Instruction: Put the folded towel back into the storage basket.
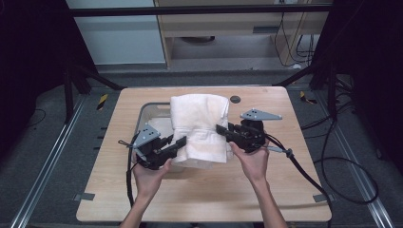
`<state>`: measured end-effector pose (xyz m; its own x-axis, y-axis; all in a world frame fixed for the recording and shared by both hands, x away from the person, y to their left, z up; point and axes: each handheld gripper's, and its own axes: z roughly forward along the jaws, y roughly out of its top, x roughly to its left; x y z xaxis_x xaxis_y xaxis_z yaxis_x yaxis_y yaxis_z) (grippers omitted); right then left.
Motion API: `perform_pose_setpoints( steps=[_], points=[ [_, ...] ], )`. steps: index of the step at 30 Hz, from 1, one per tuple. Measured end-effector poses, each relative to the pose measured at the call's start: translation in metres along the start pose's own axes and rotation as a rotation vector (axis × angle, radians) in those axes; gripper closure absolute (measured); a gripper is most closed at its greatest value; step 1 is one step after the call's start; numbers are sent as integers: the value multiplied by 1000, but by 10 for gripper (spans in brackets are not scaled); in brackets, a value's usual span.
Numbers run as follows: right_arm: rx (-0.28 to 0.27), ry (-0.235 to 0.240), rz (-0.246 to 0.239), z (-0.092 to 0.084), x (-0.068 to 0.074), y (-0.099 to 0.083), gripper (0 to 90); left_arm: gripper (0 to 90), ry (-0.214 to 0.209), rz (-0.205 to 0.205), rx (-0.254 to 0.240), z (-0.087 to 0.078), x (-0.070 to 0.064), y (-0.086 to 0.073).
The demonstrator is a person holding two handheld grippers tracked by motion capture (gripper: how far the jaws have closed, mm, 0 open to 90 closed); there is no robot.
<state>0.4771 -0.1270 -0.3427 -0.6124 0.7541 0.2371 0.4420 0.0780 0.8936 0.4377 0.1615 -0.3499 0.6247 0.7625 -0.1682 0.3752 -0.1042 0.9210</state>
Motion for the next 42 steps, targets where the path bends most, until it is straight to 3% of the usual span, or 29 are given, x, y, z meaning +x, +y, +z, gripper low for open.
perform_pose_setpoints(
  steps=[2, 15, 32, 42],
  points=[
    [-5, 20, 13, 4, 2, 1, 697, 677, 1, -1, 1, -3, 3, 1],
    [-10, 19, -13, 16, 13, 13, 698, 678, 20, -11, -20, -14, 14, 6],
    [-32, 57, 7, 35, 20, 22, 697, 677, 41, -16, -32, -26, 30, 12],
    [-34, 38, -19, 46, 28, 26, 697, 677, 52, -32, -45, -31, 42, 10]
  ],
)
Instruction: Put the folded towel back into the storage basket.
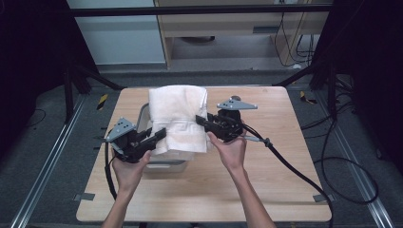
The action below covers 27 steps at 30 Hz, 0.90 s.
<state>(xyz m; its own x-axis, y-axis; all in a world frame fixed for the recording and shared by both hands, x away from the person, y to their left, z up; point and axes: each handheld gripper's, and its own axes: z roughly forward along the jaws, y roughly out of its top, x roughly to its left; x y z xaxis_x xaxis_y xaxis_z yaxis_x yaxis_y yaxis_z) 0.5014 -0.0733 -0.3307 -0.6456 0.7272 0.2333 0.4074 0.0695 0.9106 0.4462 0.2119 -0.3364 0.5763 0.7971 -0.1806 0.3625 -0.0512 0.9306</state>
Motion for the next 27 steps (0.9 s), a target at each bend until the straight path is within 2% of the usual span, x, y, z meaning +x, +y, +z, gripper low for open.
perform_pose_setpoints(
  steps=[12, 27],
  points=[
    [3, -1, -29, 22, 16, 11, 697, 677, 16, -29, -24, -12, 20, 2],
    [7, -5, -19, 44, 17, 7, 696, 678, 33, -52, -16, -9, 39, -2]
  ],
)
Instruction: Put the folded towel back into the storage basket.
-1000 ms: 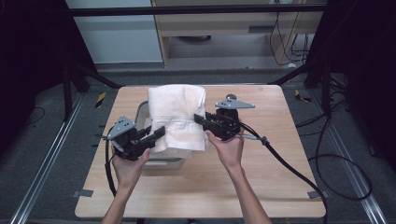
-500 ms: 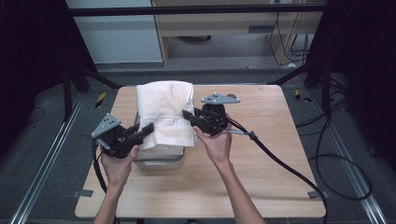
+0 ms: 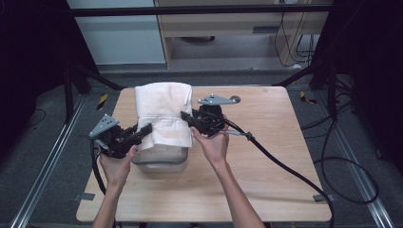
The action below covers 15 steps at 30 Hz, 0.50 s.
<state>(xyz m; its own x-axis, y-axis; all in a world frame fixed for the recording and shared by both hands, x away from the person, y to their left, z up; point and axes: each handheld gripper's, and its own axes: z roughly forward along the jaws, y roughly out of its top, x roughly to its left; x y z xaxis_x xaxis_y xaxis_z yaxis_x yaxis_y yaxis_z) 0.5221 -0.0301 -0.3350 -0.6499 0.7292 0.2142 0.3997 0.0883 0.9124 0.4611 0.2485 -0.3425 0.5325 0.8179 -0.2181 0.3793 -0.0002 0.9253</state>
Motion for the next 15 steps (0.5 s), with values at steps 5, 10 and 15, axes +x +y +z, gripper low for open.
perform_pose_setpoints(
  steps=[5, 10, 15],
  points=[
    [11, -2, 9, 9, -1, -5, 696, 678, 6, -7, 13, 3, 7, -5],
    [18, -1, 19, 17, -1, -10, 696, 677, 11, -13, 26, 5, 13, -8],
    [27, -5, 21, 24, -2, -14, 695, 677, 12, -18, 38, 7, 18, -12]
  ],
)
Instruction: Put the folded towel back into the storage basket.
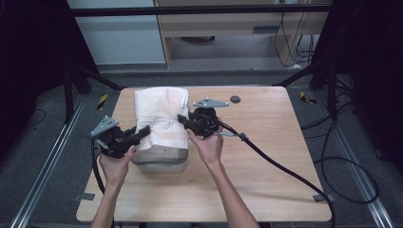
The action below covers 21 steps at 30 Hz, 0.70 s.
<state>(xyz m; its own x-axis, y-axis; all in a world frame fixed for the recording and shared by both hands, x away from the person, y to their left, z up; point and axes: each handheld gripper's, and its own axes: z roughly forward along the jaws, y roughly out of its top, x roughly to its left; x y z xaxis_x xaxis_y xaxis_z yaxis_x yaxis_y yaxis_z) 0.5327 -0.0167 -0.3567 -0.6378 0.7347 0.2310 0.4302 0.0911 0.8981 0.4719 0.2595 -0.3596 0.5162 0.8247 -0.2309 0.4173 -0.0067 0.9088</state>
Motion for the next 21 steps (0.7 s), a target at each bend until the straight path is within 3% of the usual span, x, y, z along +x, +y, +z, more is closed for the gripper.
perform_pose_setpoints(
  steps=[21],
  points=[
    [28, 15, 37, 22, -2, -14, 695, 677, 18, -15, 56, 5, 16, -9]
  ],
)
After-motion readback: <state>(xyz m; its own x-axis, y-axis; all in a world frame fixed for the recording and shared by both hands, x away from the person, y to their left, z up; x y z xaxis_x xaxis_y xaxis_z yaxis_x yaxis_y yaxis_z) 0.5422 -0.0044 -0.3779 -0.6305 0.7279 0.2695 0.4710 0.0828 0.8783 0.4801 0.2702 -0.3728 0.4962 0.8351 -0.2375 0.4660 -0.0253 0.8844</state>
